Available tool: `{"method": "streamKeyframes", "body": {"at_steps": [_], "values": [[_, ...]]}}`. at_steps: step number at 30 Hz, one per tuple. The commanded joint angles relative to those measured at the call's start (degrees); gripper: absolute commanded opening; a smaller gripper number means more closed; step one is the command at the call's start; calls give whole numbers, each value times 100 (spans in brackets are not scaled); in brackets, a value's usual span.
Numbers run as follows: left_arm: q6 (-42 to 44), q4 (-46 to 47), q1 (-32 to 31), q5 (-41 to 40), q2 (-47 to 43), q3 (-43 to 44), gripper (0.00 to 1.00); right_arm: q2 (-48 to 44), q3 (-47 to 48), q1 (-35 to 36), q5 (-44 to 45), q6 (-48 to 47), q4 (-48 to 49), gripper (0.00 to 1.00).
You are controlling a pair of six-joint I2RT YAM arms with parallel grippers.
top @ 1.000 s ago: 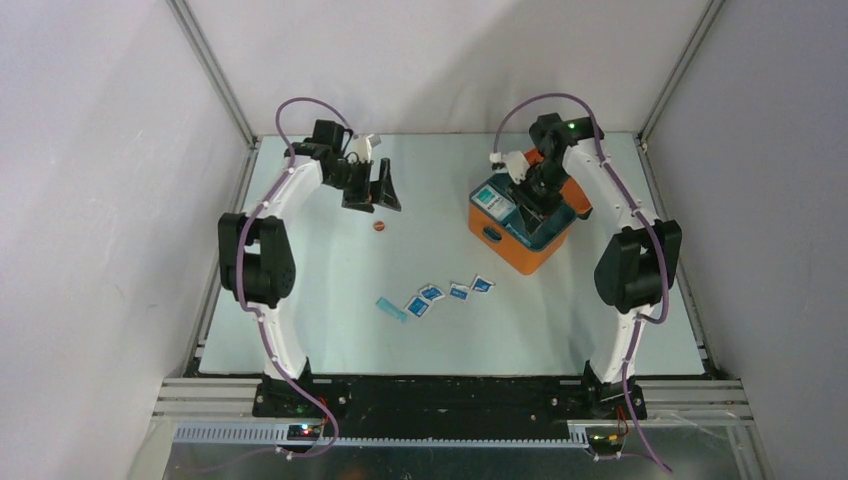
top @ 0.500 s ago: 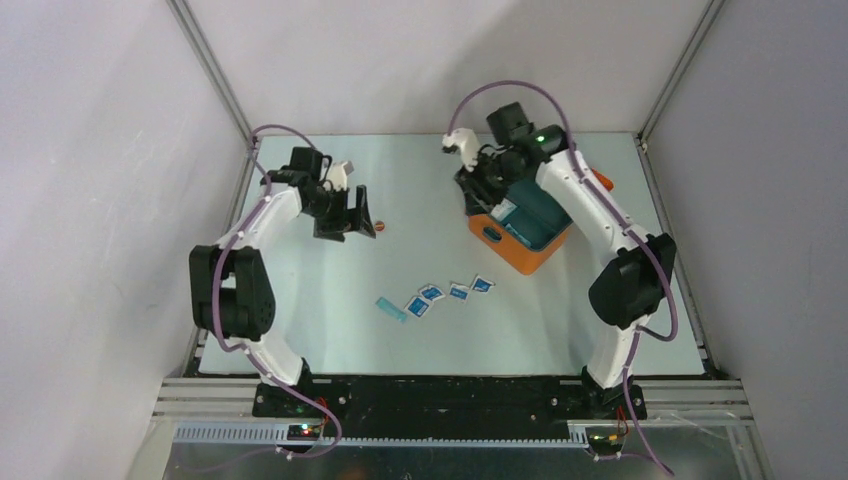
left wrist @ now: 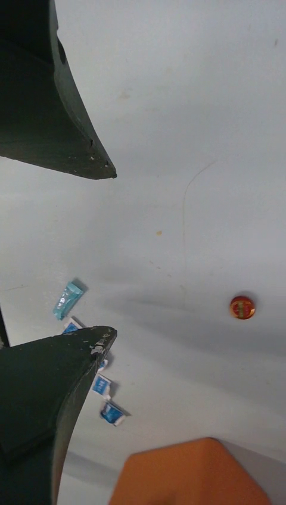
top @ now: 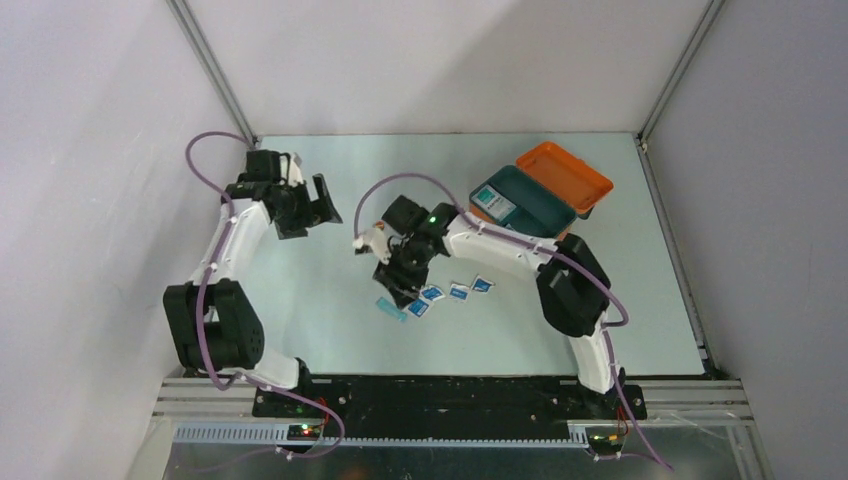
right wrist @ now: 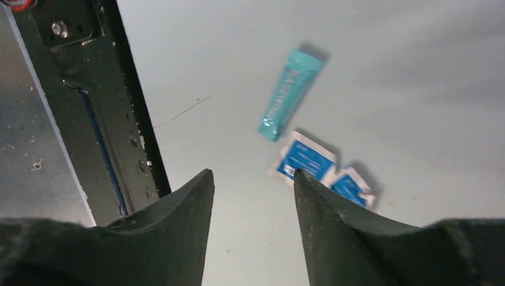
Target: Organize the medicine kit
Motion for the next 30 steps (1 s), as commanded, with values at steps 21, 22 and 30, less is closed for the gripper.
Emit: {"method": "streamKeyframes", "body": {"at_steps": [21,22,30], "values": [[-722,490,961,460,-1272,-526,99,1240,-5,962,1987,1459,759,37],[-720,544,972,414,-1328,-580,99,1282,-13,991,2140,1433,795,34],[-545,709,955,259,-2041,-1187,97,846,-59,1067,2767,1087,1069,3]]}}
